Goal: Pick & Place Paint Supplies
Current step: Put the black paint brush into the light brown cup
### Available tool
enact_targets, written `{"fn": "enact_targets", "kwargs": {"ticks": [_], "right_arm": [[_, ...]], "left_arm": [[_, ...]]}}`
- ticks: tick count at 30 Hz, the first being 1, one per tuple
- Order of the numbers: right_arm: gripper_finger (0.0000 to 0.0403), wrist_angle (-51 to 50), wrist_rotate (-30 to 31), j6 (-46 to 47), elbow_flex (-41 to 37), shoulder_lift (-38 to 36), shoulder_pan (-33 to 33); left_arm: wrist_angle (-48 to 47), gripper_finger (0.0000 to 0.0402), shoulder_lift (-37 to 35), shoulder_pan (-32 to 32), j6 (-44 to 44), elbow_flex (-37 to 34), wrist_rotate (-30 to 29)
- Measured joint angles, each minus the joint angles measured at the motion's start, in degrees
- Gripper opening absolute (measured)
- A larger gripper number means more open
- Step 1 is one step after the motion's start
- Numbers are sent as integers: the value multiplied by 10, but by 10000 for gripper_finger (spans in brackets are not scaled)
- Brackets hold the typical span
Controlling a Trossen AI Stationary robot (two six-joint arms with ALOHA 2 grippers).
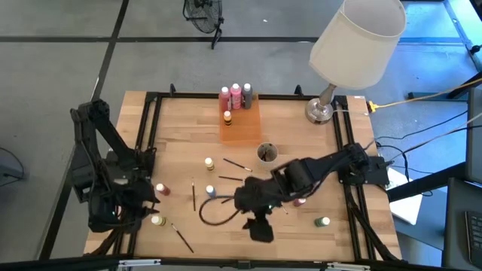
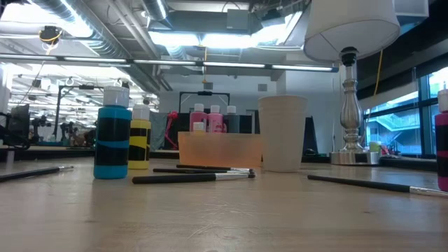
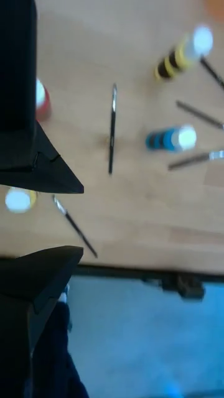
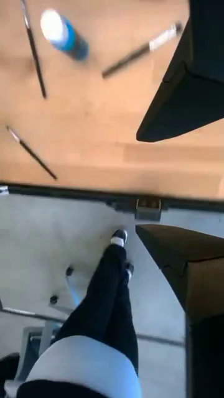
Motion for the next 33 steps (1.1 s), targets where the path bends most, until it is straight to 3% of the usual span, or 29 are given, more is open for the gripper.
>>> {"fn": "enact_targets", "kwargs": {"ticks": [3, 11, 20, 27, 33], "right_arm": [[233, 11, 8, 43, 0, 4, 25], [204, -58, 25, 332, 0, 21, 54], [184, -91, 10, 446, 0, 76, 72], [184, -208, -42, 581, 0, 114, 77], [187, -233, -25, 586, -8, 120, 98]], "left_arm": [[54, 143, 4, 0, 27, 0, 1], [110, 143, 4, 0, 165, 0, 12], [112, 143, 4, 0, 257, 0, 81], [111, 143, 4, 12, 286, 0, 74], [126, 143, -13, 40, 260, 0, 71]]}}
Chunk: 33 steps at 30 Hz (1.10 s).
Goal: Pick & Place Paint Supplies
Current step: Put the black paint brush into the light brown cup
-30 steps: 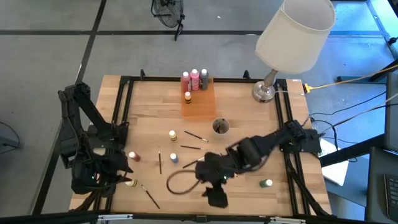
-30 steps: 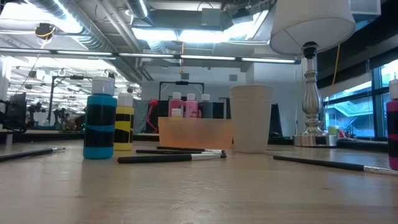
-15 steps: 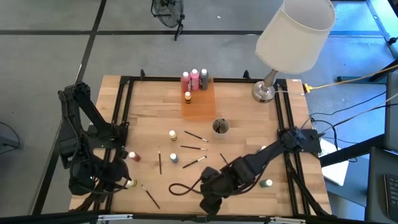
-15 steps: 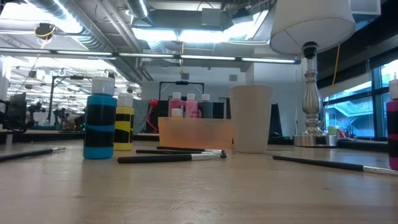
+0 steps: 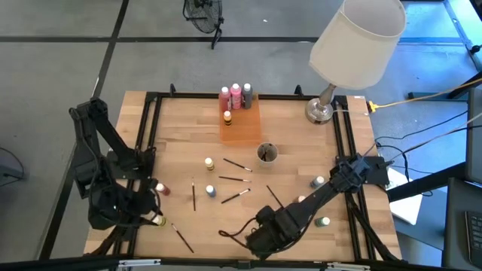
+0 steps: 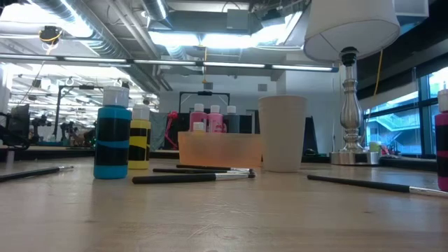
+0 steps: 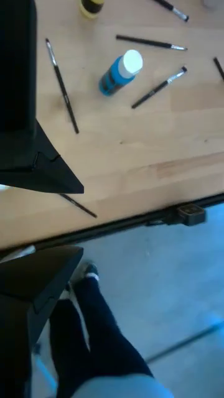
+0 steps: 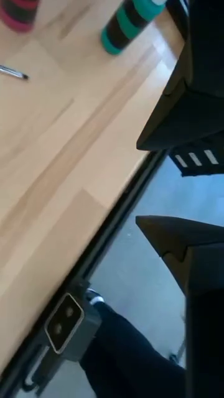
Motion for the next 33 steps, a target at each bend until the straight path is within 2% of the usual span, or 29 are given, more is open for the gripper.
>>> {"fn": "enact_targets", "kwargs": {"ticks": [9, 16, 21, 28, 33], "right_arm": [[187, 1, 14, -23, -69, 0, 17], [187, 27, 25, 82, -110, 0, 24], [187, 26, 31, 109, -127, 0, 31], [187, 16, -7, 87, -149, 0, 34], [187, 16, -9, 43, -159, 0, 32]], "left_arm": [[8, 143, -13, 37, -11, 0, -11], [34, 143, -13, 57, 3, 0, -10], [36, 143, -13, 76, 7, 0, -10], [37, 143, -13, 97, 9, 0, -9], [36, 143, -13, 98, 23, 0, -9]]}}
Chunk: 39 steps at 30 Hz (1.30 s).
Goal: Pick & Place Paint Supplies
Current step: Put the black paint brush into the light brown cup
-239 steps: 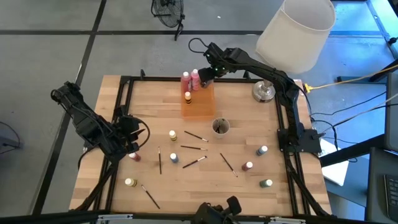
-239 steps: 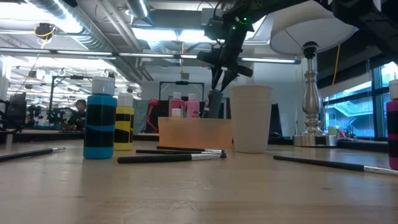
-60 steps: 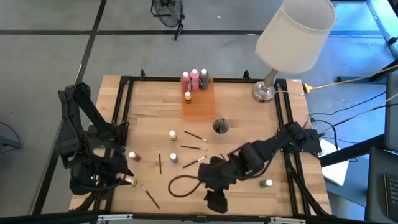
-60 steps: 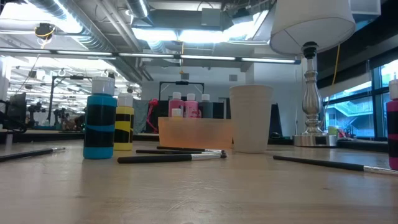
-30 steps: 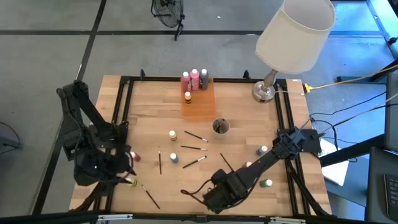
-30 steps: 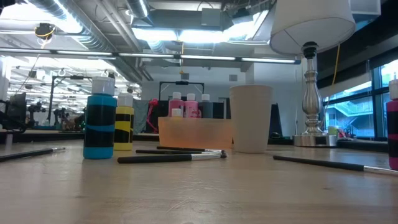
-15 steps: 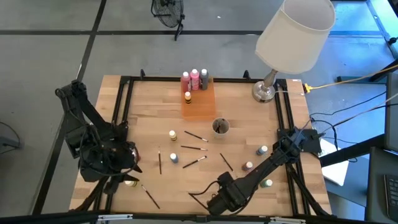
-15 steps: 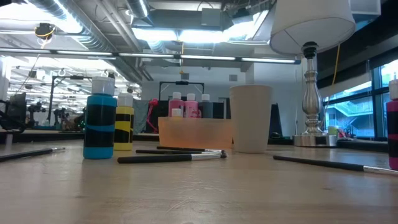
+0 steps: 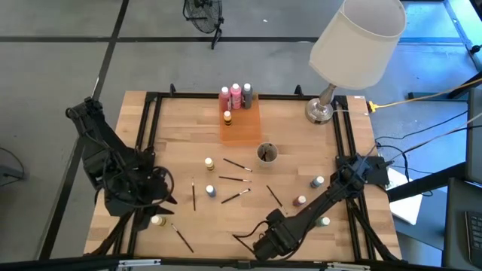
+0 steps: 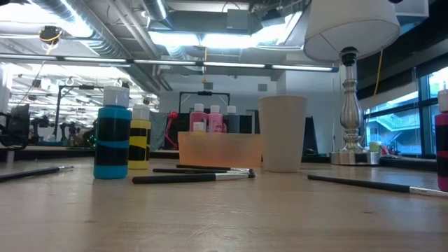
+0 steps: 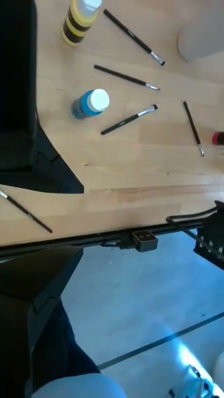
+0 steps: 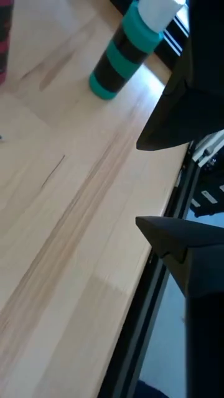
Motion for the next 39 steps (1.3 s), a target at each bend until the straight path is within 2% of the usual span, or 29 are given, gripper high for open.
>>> {"fn": "enact_targets", "kwargs": {"ticks": [5, 10, 15, 23, 30, 33, 39], "right_arm": [[187, 10, -17, -4, -26, 0, -13], [183, 79, -39, -14, -62, 0, -24], [168, 79, -9, 2, -67, -1, -41], [148, 82, 9, 4, -77, -1, -60], [147, 59, -32, -10, -97, -4, -65], [146, 67, -31, -19, -96, -10, -74], [146, 56, 19, -53, -58, -10, -93]], "left_arm": [[0, 143, 0, 1, 18, 0, 18], [0, 143, -1, 4, 64, 0, 60], [-17, 143, -23, 27, 84, 0, 92], [-30, 143, -48, 40, 104, 0, 95], [-41, 143, -50, 40, 116, 0, 92], [-41, 143, -50, 47, 127, 0, 91], [-43, 143, -51, 71, 140, 0, 105]]}}
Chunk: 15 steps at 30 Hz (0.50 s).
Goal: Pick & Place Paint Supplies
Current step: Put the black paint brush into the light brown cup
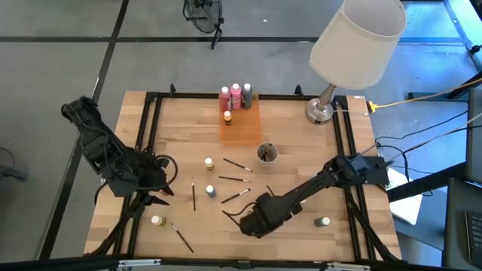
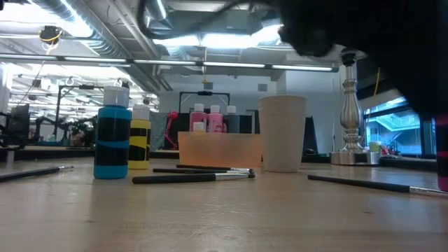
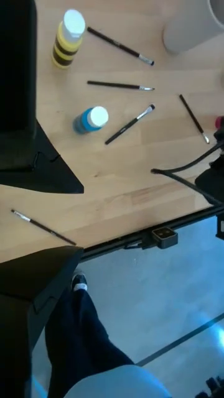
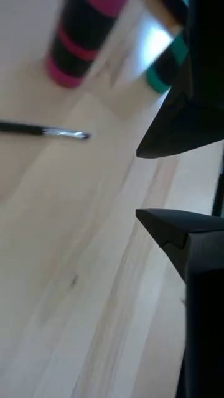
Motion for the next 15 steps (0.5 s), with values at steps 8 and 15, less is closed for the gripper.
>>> {"fn": "enact_targets", "kwargs": {"ticks": [8, 15], "right_arm": [[146, -5, 117, -239, 128, 0, -26], [146, -9, 142, -514, 224, 0, -39]], "left_arm": [[-13, 143, 0, 8, 0, 0, 19], [-33, 143, -11, 8, 0, 0, -26]]}}
